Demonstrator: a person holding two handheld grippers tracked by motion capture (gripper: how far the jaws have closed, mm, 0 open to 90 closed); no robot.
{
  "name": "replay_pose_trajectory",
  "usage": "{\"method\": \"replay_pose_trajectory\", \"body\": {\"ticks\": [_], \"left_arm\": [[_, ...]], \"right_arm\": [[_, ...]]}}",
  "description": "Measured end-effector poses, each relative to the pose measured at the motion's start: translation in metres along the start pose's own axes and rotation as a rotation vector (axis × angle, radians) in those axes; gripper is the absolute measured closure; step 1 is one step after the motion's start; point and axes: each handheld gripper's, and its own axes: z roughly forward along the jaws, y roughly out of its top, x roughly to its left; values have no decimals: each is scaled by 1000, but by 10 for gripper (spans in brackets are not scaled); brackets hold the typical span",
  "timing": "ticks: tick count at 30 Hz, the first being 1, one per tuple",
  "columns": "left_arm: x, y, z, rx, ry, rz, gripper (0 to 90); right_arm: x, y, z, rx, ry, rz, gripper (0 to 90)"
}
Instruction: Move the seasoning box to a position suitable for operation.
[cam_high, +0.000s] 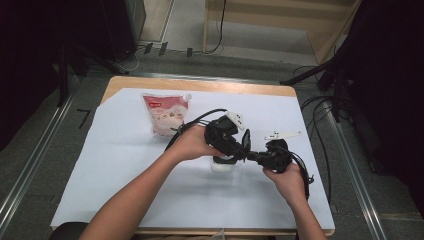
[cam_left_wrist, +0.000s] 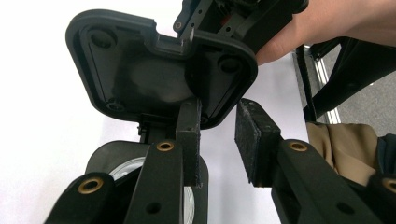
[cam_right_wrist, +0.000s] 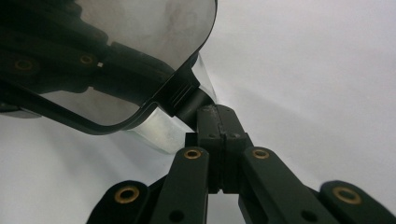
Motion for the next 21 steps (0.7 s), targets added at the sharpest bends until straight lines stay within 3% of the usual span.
{"method": "replay_pose_trajectory", "body": {"ticks": [7,10,11,14,18,21], "left_arm": [[1,-2,-2,-6,2,-14,671],[2,-6,-8,-25,-7,-16,639],[3,-10,-13,-43,-7,-46,599],[4,-13,-19,-43,-3,-77,572],[2,-21,-31,-63,14,-81,543],[0,-26,-38,-70,29,-88,522]], "right_arm": [[0,0,0,-1,3,-6,893],[0,-1,-2,-6,6,-8,845],[0,-1,-5,-9,4,-17,817],[2,-3,-10,-18,3,-28,761],[4,-6,-15,-25,8,-35,710],[9,-9,-22,-27,2,-71,635]]}}
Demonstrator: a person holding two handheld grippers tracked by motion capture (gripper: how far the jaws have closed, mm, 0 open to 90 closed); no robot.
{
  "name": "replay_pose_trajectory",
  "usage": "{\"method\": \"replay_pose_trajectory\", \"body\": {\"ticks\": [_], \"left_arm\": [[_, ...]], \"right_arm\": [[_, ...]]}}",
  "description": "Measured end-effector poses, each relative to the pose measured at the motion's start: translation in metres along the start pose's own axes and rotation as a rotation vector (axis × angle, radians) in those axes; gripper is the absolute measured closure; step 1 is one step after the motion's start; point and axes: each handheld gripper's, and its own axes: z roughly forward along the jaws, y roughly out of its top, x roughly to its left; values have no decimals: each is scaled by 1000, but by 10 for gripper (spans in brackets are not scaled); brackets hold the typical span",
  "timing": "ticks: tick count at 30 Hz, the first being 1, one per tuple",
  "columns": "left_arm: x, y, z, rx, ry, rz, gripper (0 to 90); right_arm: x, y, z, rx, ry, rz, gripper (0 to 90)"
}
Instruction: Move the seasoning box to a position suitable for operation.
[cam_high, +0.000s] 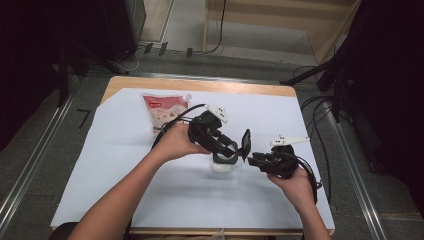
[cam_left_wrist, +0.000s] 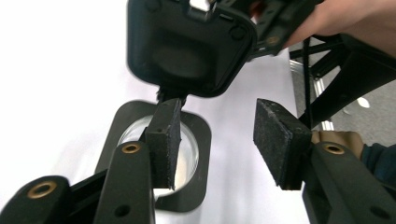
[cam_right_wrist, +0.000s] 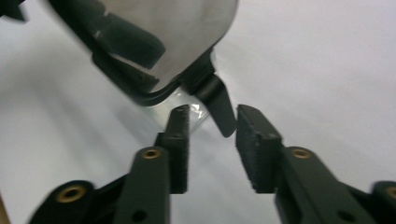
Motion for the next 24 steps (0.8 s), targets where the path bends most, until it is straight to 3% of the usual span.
{"method": "replay_pose_trajectory", "body": {"ticks": [2,4,10,12,14,22,24], "left_arm": [[0,-2,-5,0,-2,-18,516],[-2,-4,-11,11,4,-39,510],[-10,-14,-31,-5,57,14,479],[-10,-18,-35,-10,60,-2,472],[-8,-26,-41,-15,82,-16,472],[-4,-42,-57,-53,93,-66,476],[-4,-46,-60,-44,99,-63,476]], "right_arm": [[5,-1,-9,-2,21,-4,576],[7,-2,-12,1,30,-3,573],[24,-8,-25,8,73,-37,566],[37,-10,-25,12,82,-76,550],[44,-8,-24,14,96,-92,559],[72,4,-22,8,133,-165,575],[79,7,-20,9,143,-176,569]]}}
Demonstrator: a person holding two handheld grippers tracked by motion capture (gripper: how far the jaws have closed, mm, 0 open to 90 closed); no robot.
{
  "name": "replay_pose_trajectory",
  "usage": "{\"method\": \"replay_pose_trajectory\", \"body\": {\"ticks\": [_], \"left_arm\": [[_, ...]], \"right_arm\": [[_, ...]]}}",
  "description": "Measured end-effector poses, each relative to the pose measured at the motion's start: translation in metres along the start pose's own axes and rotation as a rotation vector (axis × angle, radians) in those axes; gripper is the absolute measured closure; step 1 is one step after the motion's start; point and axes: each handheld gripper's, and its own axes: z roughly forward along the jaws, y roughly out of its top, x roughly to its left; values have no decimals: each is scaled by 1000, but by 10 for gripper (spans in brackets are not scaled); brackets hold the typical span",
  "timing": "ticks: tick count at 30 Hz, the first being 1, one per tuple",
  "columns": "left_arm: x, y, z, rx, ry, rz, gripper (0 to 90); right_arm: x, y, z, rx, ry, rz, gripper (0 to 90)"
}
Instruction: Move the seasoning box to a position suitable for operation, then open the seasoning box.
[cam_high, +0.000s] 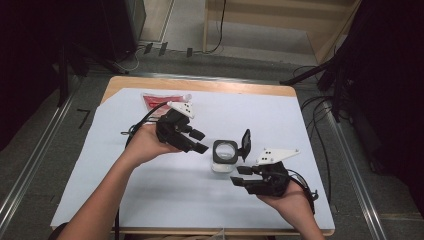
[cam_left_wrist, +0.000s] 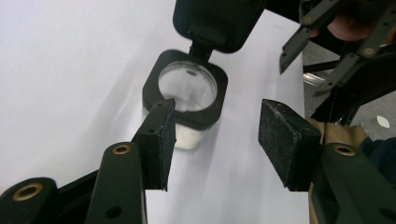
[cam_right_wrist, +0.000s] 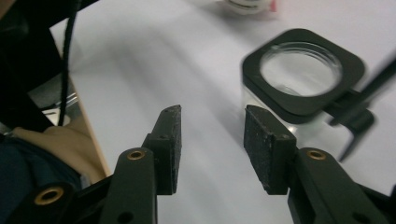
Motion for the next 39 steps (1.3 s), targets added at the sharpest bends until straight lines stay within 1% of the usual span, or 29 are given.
{"method": "replay_pose_trajectory", "body": {"ticks": [2,3,4,5,6,7,9,10,11,13,15,16,17,18,20,22,23,24,26,27,29,31,32,33,34,36,38,39], "left_arm": [[1,-4,-4,-10,9,-7,476],[1,-5,-6,-10,11,-23,478],[2,-7,-8,-14,12,-29,481],[3,-9,-11,-17,22,-30,481],[4,-11,-13,-24,23,-35,482],[4,-13,-15,-29,26,-36,487],[5,-16,-20,-37,46,-36,489],[6,-18,-22,-38,46,-38,491],[7,-20,-24,-42,54,-52,494],[9,-23,-27,-45,65,-62,495],[11,-26,-31,-53,70,-68,495],[12,-28,-33,-63,78,-76,499],[13,-30,-35,-57,87,-78,499],[14,-32,-38,-61,89,-85,499],[17,-36,-42,-78,101,-96,497],[19,-39,-46,-80,108,-85,487],[19,-40,-46,-74,119,-82,478],[20,-42,-48,-56,125,-78,470],[22,-45,-50,-41,136,-86,452],[22,-47,-51,-39,144,-95,452],[25,-51,-54,-42,145,-110,451],[28,-55,-57,-50,155,-134,452],[30,-57,-59,-46,149,-141,453],[31,-59,-60,-51,161,-149,453],[33,-61,-62,-55,152,-154,455],[34,-64,-65,-62,158,-158,455],[35,-67,-66,-63,171,-164,456],[35,-68,-67,-56,177,-169,456]], "right_arm": [[7,4,5,8,17,-4,561],[9,5,7,12,22,-8,556],[11,6,10,18,28,-17,553],[14,7,14,20,30,-28,553],[16,8,17,23,33,-31,552],[19,10,23,29,45,-34,550],[20,11,25,33,46,-35,546],[22,12,28,38,44,-33,538],[24,15,33,33,35,-42,517],[25,16,36,35,39,-39,513],[26,19,42,43,46,-38,510],[25,21,49,56,48,-43,509],[25,21,49,56,48,-43,509],[25,23,52,57,53,-43,510],[25,27,62,68,61,-41,511],[25,29,64,66,63,-46,511],[25,31,67,64,62,-50,509],[26,33,70,62,59,-51,508],[27,37,77,57,61,-53,508],[29,39,80,61,63,-49,509],[30,42,88,67,66,-66,512],[32,44,95,72,65,-69,514],[33,45,98,67,68,-69,511],[33,46,101,59,72,-74,506],[34,46,106,50,80,-74,506],[34,46,108,42,82,-81,506],[33,44,110,36,86,-68,507],[32,42,112,37,88,-63,507]]}}
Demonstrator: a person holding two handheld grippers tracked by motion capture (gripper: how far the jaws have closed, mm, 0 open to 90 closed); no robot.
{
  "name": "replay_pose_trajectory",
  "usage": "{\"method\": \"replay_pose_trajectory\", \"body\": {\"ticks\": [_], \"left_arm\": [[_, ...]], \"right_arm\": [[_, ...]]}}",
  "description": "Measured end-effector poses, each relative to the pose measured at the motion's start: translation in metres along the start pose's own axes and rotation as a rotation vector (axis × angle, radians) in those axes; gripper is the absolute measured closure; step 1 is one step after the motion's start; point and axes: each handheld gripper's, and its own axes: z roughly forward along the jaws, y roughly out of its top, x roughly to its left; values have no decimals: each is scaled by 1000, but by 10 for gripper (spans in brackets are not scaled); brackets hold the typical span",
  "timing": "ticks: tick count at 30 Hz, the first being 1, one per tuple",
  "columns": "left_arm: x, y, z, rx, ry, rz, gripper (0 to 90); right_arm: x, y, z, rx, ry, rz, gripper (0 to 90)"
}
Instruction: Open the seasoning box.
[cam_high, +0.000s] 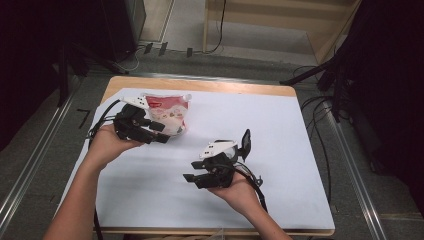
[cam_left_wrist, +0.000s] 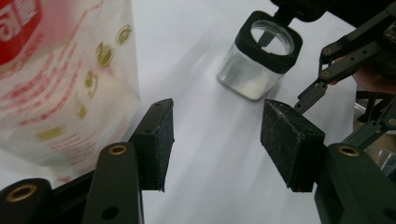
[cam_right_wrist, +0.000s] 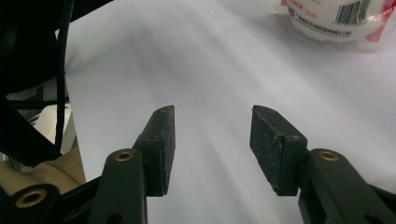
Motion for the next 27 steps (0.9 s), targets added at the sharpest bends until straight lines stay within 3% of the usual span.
{"method": "replay_pose_trajectory", "body": {"ticks": [7,10,14,22,27], "left_arm": [[11,-10,-12,-1,44,-16,456],[17,-17,-19,-25,50,-26,451],[23,-23,-27,-13,91,-27,449],[40,-29,-36,-42,155,-73,406],[48,-26,-33,-56,150,-77,398]], "right_arm": [[1,-6,9,24,7,8,504],[3,-8,13,34,20,4,500],[3,-8,15,33,40,3,497],[6,-12,15,50,34,-5,495],[6,-14,15,50,29,-3,495]]}}
